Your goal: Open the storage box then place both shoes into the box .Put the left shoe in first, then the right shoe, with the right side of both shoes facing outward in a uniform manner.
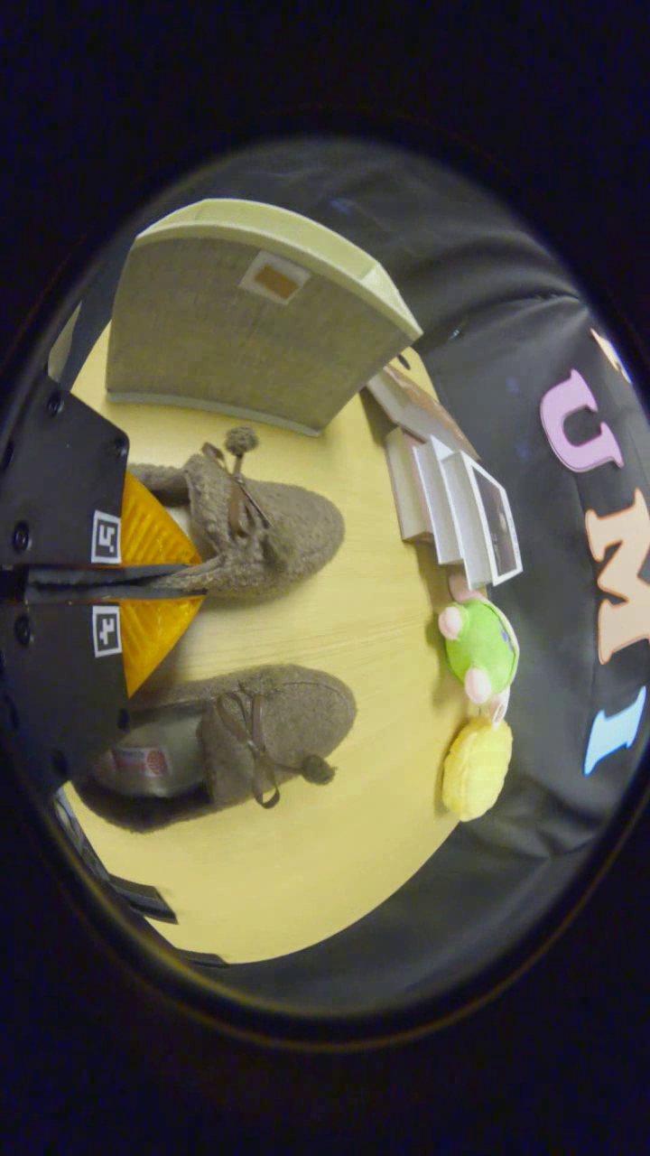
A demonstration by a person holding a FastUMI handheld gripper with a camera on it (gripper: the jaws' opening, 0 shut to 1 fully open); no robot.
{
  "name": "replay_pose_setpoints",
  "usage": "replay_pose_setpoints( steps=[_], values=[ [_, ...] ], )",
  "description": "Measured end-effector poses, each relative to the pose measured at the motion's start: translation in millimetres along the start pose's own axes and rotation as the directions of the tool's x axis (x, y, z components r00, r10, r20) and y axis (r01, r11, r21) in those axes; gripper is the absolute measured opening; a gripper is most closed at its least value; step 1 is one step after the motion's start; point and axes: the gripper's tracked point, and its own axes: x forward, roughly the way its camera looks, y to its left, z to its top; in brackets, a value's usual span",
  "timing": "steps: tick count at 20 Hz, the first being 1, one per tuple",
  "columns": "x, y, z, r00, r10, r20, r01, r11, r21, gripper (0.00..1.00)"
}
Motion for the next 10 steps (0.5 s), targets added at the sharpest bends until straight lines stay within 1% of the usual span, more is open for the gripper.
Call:
replay_pose_setpoints(
  steps=[2, 6, 10],
  values=[
    [-14, 9, 11, 1.0, 0.008, 0.009, -0.008, 0.999, 0.049, 0.03],
    [-47, 35, 33, 0.998, 0.043, 0.038, -0.049, 0.985, 0.166, 0.03],
    [-78, 65, 54, 0.994, 0.071, 0.082, -0.087, 0.975, 0.206, 0.03]
  ],
)
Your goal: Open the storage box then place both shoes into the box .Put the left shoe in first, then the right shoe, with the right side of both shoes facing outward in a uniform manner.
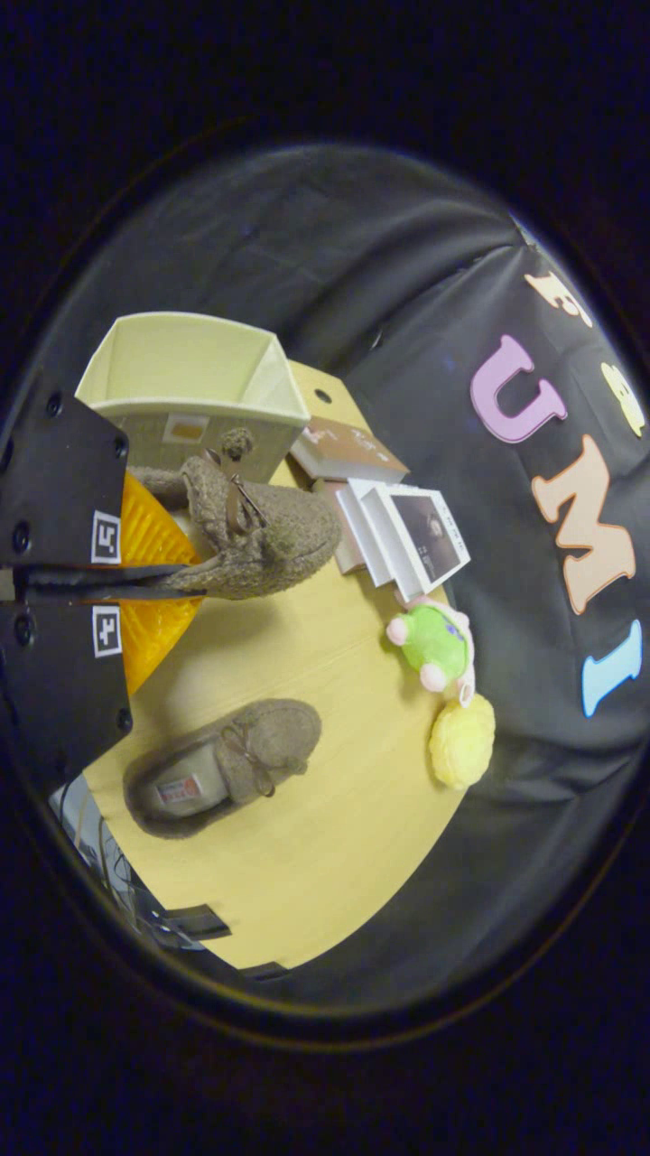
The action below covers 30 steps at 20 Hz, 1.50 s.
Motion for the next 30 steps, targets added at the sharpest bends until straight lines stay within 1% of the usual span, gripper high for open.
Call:
replay_pose_setpoints(
  steps=[6, 9, 11, 17, 22, 30],
  values=[
    [-23, 71, 3, 0.994, 0.111, 0.004, -0.111, 0.994, 0.019, 0.03],
    [-25, 111, -2, 0.983, 0.183, -0.018, -0.182, 0.983, 0.038, 0.03],
    [-22, 133, -8, 0.978, 0.207, -0.034, -0.205, 0.978, 0.035, 0.03],
    [7, 176, -41, 0.973, 0.203, -0.106, -0.206, 0.978, -0.013, 0.03],
    [36, 191, -71, 0.977, 0.145, -0.159, -0.157, 0.985, -0.065, 0.03],
    [82, 203, -110, 0.966, 0.076, -0.245, -0.108, 0.987, -0.122, 0.04]
  ],
)
